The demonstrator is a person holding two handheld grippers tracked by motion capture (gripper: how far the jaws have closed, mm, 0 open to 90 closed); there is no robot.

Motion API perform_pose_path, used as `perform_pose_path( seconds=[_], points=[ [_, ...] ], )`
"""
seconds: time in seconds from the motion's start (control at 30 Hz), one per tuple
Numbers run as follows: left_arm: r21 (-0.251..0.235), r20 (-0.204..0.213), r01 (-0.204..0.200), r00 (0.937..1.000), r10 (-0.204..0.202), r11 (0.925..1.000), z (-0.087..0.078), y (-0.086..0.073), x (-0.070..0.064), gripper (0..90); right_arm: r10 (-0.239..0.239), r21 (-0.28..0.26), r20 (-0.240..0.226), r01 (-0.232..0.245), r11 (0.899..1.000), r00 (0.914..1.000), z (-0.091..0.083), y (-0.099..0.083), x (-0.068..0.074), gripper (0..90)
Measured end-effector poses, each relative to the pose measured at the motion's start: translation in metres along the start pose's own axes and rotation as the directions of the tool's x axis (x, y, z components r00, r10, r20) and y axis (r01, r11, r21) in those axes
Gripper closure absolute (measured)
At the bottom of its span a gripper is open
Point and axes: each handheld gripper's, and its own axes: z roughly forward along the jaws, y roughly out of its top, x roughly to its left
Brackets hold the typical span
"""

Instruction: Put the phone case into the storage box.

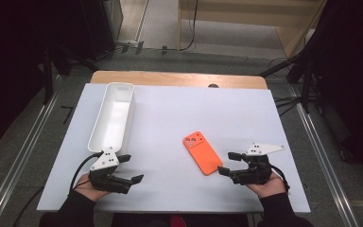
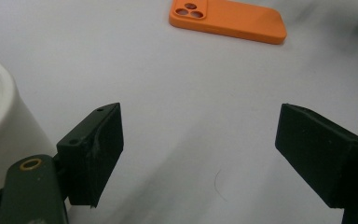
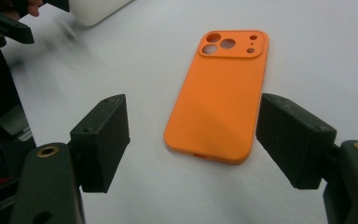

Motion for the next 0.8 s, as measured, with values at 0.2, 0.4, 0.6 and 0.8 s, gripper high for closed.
perform_pose_path(
  seconds=[0.2,0.4,0.6,0.8],
  points=[
    [0.004,0.000,-0.004,1.0000,0.004,1.0000,0.000,0.000,0.000,15.6,-0.002,0.018,-0.003,0.002,1.000,1.0000,0.000,-0.004,0.001,16.4],
    [0.005,-0.001,-0.003,1.0000,0.003,1.0000,0.000,0.000,0.000,15.6,0.006,0.040,-0.015,-0.006,0.999,0.9999,0.001,-0.009,0.001,15.7],
    [-0.004,0.002,0.011,0.9999,-0.011,0.9999,0.000,0.000,0.001,15.6,0.003,0.050,-0.035,-0.001,0.999,0.9994,0.002,-0.013,0.000,15.8],
    [-0.001,0.004,0.010,0.9999,-0.010,1.0000,0.000,0.000,0.001,15.6,0.026,0.046,-0.011,-0.025,0.999,0.9996,0.001,-0.014,-0.005,15.8]
  ],
)
